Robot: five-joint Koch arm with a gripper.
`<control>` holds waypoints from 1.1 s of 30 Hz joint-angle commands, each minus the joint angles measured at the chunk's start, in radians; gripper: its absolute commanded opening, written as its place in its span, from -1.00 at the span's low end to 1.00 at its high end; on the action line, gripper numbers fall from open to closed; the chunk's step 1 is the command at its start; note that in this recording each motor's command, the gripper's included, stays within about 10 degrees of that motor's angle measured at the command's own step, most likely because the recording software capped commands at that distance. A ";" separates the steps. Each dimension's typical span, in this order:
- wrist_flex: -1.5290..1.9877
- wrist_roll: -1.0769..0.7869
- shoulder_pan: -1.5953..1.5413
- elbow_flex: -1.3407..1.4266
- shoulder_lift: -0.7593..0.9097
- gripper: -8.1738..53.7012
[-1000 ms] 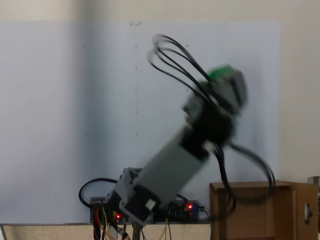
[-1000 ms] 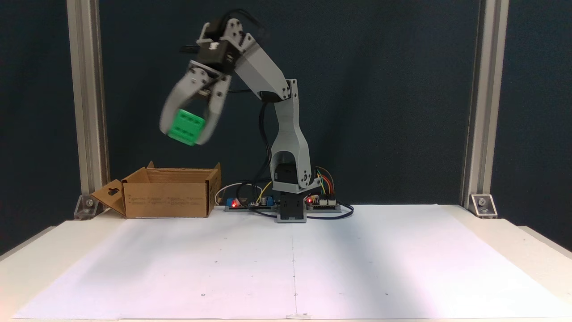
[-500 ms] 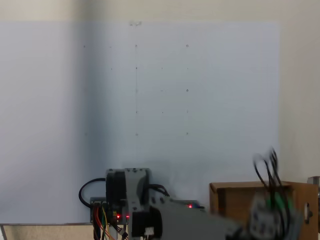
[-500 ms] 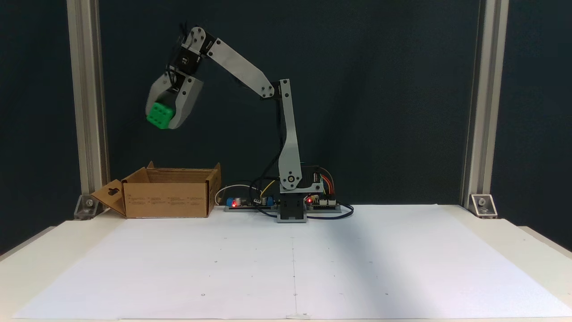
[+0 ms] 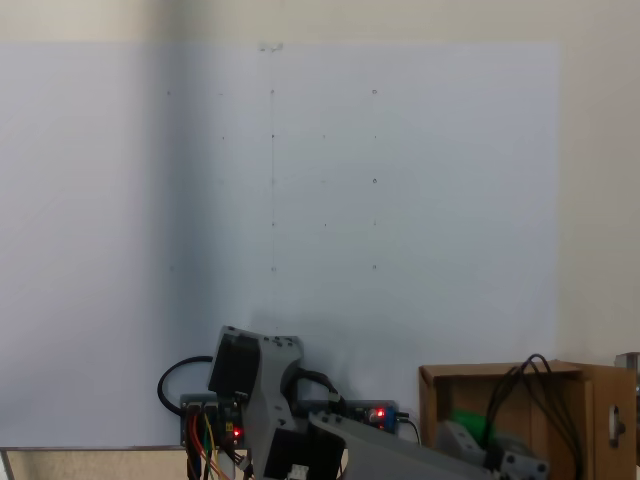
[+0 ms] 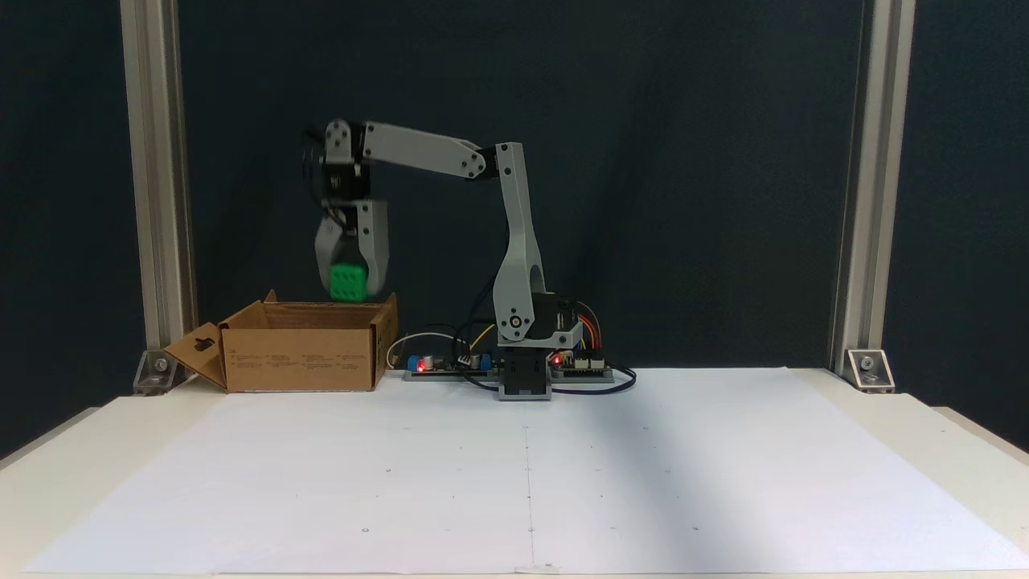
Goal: Grasp a green dice and put it in the bin.
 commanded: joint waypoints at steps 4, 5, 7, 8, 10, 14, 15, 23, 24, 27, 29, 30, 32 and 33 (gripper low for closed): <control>-0.241 -0.061 0.021 0.094 0.006 -0.33; -0.282 -0.061 0.028 0.112 0.006 -0.33; -0.341 -0.061 0.037 0.126 0.006 -0.33; -0.368 -0.060 0.038 0.130 0.006 -0.33; -0.431 -0.060 0.041 0.133 0.005 -0.33; -0.503 -0.060 0.041 0.133 0.005 -0.33; -0.509 -0.060 0.041 0.133 0.005 -0.33; -0.551 -0.040 0.046 0.133 0.005 0.77; -0.551 -0.040 0.046 0.133 0.005 0.76; -0.577 -0.035 0.044 0.132 0.005 0.73; -0.591 -0.015 0.044 0.132 0.006 0.71; -0.598 0.000 0.041 0.132 0.021 0.71; -0.603 0.025 0.034 0.130 0.064 0.70; -0.609 0.049 0.026 0.129 0.098 0.70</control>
